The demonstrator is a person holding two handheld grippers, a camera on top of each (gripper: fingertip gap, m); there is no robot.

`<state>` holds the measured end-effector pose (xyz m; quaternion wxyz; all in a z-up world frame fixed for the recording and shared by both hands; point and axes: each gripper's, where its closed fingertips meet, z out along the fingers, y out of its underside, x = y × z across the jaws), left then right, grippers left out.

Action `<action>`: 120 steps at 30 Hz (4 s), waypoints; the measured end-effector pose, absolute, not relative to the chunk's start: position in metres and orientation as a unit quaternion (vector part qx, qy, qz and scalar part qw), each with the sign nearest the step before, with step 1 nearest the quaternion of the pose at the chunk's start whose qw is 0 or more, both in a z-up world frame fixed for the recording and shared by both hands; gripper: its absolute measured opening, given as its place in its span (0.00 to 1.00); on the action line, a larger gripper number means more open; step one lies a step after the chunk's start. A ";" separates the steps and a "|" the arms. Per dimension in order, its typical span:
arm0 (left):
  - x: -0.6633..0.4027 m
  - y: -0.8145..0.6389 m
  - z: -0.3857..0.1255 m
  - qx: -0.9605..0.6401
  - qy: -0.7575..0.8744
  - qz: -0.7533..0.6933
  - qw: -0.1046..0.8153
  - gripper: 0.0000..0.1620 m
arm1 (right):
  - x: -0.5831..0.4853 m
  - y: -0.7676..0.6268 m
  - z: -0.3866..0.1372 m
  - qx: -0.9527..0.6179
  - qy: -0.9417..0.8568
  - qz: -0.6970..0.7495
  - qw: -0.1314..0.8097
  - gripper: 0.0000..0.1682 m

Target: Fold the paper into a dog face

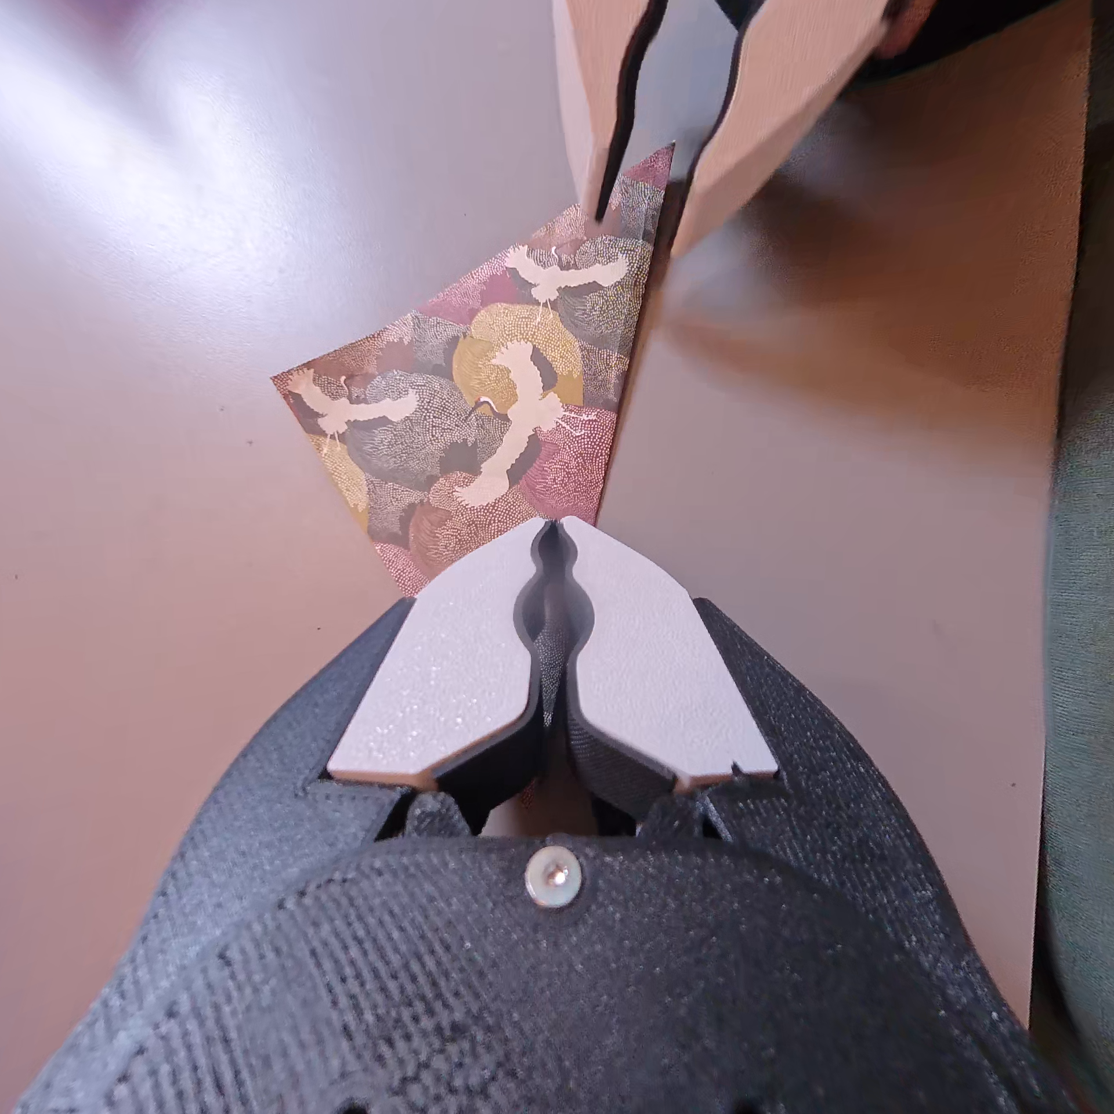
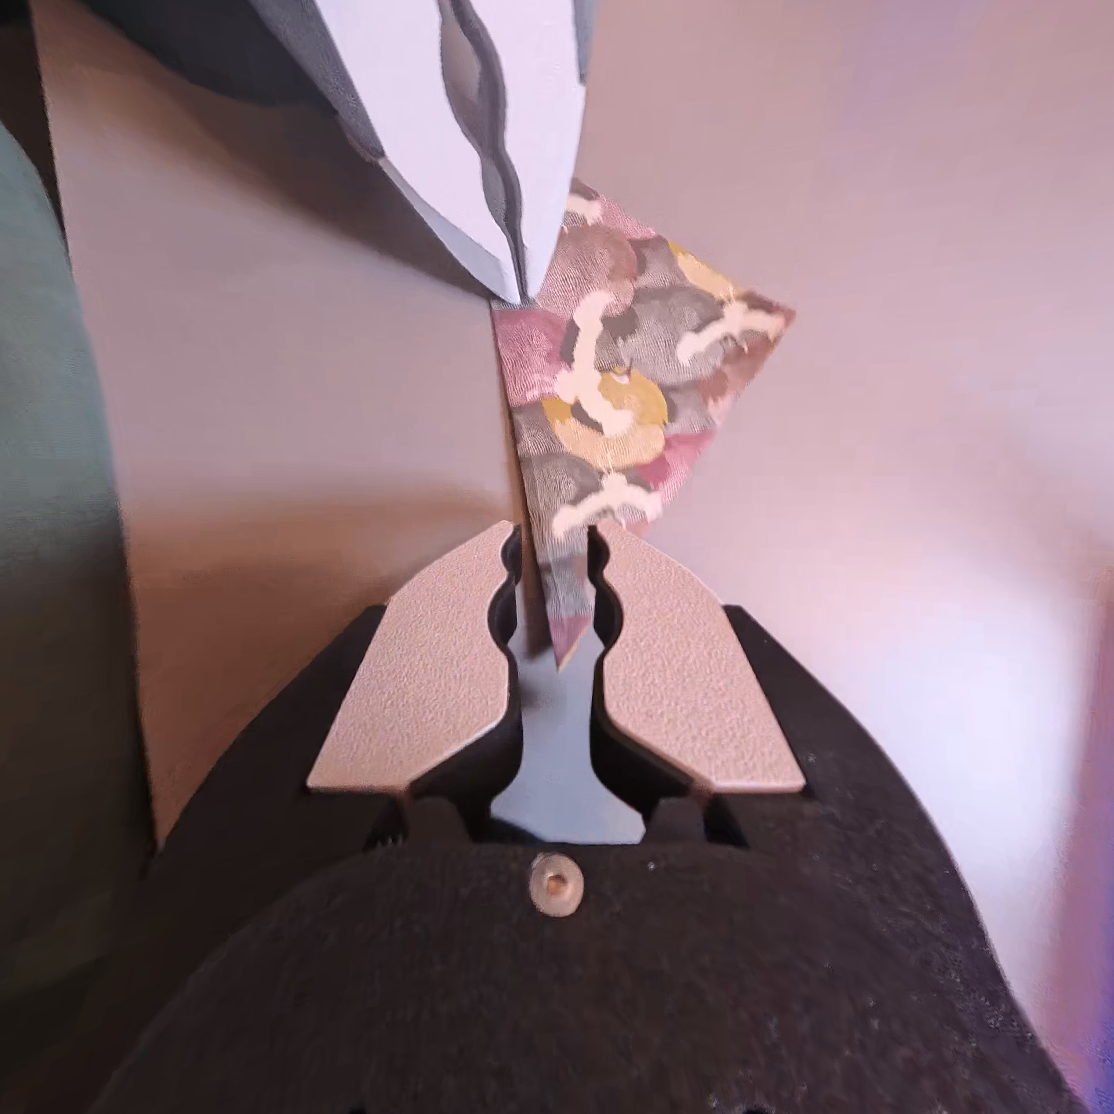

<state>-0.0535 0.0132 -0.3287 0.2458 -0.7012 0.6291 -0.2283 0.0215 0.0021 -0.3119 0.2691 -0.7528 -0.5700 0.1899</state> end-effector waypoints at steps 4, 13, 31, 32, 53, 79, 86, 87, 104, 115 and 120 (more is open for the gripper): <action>-0.053 0.013 -0.328 -0.697 0.632 -0.234 0.245 0.00 | 0.009 0.008 -0.325 -0.748 -0.590 0.185 0.243 0.12; -0.031 0.052 -0.290 -0.648 0.628 -0.330 0.279 0.00 | 0.035 0.019 -0.328 -0.601 -0.757 0.182 0.179 0.06; -0.032 0.048 -0.329 -0.705 0.631 -0.216 0.243 0.36 | 0.084 0.047 -0.320 -0.802 -0.504 0.220 0.235 0.33; -0.032 0.044 -0.329 -0.706 0.628 -0.219 0.243 0.36 | 0.083 0.049 -0.322 -0.799 -0.510 0.219 0.231 0.32; -0.009 -0.028 -0.315 -0.676 0.608 -0.374 0.184 0.38 | -0.047 0.148 -0.298 -0.626 -0.693 0.165 0.316 0.08; 0.021 0.072 -0.300 -0.646 0.649 -0.309 0.258 0.28 | 0.100 0.026 -0.325 -0.706 -0.650 0.173 0.220 0.12; 0.016 0.068 -0.322 -0.650 0.675 -0.278 0.213 0.18 | 0.072 0.067 -0.314 -0.642 -0.712 0.136 0.248 0.11; 0.014 0.070 -0.325 -0.654 0.674 -0.269 0.214 0.18 | 0.069 0.070 -0.312 -0.639 -0.714 0.136 0.250 0.11; 0.009 0.075 -0.328 -0.632 0.682 -0.247 0.275 0.00 | 0.076 0.072 -0.321 -0.688 -0.653 0.209 0.238 0.21; 0.012 0.074 -0.301 -0.608 0.674 -0.259 0.330 0.00 | 0.070 0.065 -0.321 -0.711 -0.606 0.299 0.197 0.10; 0.005 0.076 -0.303 -0.617 0.670 -0.257 0.323 0.00 | 0.072 0.071 -0.323 -0.720 -0.601 0.288 0.192 0.09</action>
